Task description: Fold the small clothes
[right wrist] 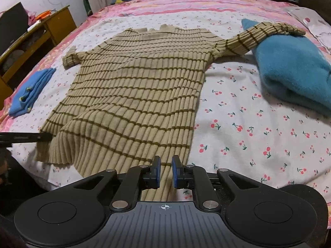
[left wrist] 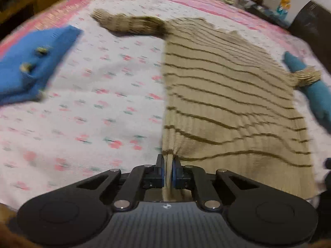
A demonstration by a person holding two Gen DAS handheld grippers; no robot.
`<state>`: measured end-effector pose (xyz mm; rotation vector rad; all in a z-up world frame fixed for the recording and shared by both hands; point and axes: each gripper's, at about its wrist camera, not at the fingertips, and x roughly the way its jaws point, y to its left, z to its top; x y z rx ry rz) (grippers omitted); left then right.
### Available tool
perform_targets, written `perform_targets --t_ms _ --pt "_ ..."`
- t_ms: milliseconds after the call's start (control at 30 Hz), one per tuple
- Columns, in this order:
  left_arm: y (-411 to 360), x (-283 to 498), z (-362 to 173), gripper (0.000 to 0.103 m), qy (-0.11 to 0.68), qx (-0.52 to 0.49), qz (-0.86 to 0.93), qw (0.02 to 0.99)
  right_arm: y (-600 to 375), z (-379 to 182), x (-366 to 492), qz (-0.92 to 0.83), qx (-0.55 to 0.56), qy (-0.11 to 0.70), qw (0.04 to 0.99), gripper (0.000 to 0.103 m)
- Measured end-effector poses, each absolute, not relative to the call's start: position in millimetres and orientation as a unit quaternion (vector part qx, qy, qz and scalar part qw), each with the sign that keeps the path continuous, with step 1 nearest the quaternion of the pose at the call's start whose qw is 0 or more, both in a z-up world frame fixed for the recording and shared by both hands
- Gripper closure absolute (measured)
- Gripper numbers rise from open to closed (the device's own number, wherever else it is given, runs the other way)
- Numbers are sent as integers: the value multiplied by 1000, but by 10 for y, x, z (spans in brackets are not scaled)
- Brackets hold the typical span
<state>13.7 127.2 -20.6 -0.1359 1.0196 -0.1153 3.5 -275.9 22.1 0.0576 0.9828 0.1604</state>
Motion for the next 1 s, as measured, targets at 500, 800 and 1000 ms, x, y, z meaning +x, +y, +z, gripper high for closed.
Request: perform_targets --t_ms 500,800,1000 --pt "1287 25 152 87 446 -43 -44 893 -2625 76 132 80 6 478 875 88" --pt "496 256 -261 87 506 -5 -148 850 -2642 -131 229 78 5 510 856 89" --pt "390 306 -136 86 493 8 -152 857 -2827 100 337 64 25 477 876 89"
